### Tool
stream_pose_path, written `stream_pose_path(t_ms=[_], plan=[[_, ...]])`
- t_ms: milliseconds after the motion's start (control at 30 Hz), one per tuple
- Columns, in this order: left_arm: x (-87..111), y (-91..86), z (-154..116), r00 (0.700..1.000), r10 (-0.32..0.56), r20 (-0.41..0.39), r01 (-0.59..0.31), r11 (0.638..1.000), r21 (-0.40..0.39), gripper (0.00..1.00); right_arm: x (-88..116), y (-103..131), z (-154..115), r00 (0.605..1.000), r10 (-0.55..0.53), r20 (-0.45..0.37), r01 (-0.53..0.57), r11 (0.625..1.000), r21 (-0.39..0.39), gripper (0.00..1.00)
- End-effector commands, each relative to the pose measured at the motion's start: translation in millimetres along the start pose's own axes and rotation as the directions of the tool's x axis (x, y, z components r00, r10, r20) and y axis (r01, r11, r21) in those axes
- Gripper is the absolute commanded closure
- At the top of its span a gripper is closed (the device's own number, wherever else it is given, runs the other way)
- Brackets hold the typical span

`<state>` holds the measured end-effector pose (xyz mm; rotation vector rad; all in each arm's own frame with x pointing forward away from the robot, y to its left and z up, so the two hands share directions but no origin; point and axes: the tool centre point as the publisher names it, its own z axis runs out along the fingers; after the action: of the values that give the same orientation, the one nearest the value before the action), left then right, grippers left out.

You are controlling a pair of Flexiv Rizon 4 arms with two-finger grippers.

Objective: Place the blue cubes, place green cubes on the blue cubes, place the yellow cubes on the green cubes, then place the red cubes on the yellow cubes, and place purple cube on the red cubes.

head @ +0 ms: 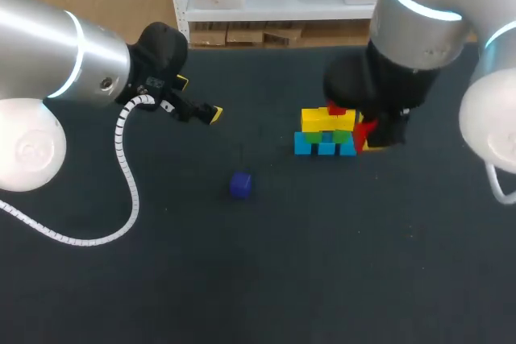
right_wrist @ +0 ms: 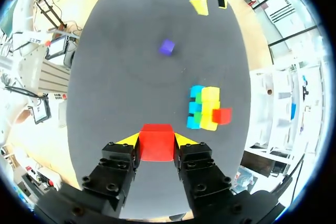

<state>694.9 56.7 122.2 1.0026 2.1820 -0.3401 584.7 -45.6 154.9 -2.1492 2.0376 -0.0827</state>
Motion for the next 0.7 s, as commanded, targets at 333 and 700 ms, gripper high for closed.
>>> stream_pose_path(t_ms=[333,700], plan=[[1.4,1.7,-0.9,1.0,0.002,0.006,-0.002,1.0,0.007,0.0,-21.7,-60.8,-4.9,1.0,-0.006,0.013,0.007,0.997,-0.078,1.0],[1.4,1.7,-0.9,1.0,0.002,0.006,-0.002,1.0,0.007,0.0,-35.3,-99.5,12.3,0.999,0.018,0.034,-0.01,0.979,-0.205,1.0]])
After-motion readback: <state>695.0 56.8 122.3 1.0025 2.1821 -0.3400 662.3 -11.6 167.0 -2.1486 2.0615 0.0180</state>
